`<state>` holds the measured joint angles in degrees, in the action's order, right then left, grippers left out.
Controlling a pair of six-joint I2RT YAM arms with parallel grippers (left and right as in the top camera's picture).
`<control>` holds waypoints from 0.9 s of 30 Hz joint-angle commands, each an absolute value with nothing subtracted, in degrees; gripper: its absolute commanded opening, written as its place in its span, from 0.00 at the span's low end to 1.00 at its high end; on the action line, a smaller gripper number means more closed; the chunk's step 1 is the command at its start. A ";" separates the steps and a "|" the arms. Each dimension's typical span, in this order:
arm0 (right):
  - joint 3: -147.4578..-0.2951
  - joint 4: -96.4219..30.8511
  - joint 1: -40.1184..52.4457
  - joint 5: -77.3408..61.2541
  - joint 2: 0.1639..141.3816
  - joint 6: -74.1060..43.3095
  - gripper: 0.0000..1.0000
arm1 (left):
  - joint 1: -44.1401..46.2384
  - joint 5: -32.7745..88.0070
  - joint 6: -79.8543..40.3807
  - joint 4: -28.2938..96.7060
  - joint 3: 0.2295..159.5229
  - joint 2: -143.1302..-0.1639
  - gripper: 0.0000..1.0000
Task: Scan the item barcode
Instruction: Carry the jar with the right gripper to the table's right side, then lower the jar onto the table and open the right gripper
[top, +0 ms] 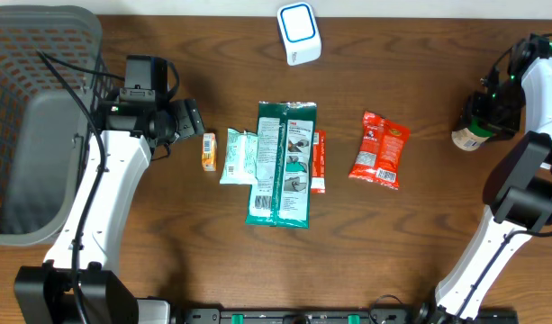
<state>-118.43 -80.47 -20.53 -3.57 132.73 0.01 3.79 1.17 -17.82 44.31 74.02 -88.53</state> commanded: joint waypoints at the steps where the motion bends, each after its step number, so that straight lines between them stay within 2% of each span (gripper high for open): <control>1: -118.28 -79.83 -20.91 -2.83 133.53 -0.78 0.31 | 3.60 0.86 -17.89 44.29 75.13 -88.36 0.88; 3: -118.26 -79.50 -20.91 -2.85 133.53 -0.78 0.36 | 3.60 0.86 -17.89 44.29 75.13 -88.36 0.88; 7: -117.93 -79.37 -20.91 -2.85 133.53 -0.78 0.58 | 3.60 0.86 -17.89 44.29 75.11 -88.36 0.88; 12: -116.01 -78.98 -20.91 -2.85 133.53 -0.78 0.77 | 3.60 0.86 -17.89 44.29 75.11 -88.36 0.88; 17: -112.05 -76.42 -20.93 -2.85 133.53 -0.80 0.83 | 3.60 0.86 -17.89 44.29 75.13 -88.36 0.88; 20: -111.31 -75.16 -20.91 -2.85 133.53 -0.82 0.80 | 3.60 0.86 -17.89 44.29 75.11 -88.36 0.88; 27: -121.16 -79.42 -20.91 -2.87 129.86 -0.75 0.81 | 3.60 0.86 -17.89 44.29 75.13 -88.36 0.88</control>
<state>-115.22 -77.95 -20.56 -2.96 133.01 -0.45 3.79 1.17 -17.82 44.34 74.02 -88.53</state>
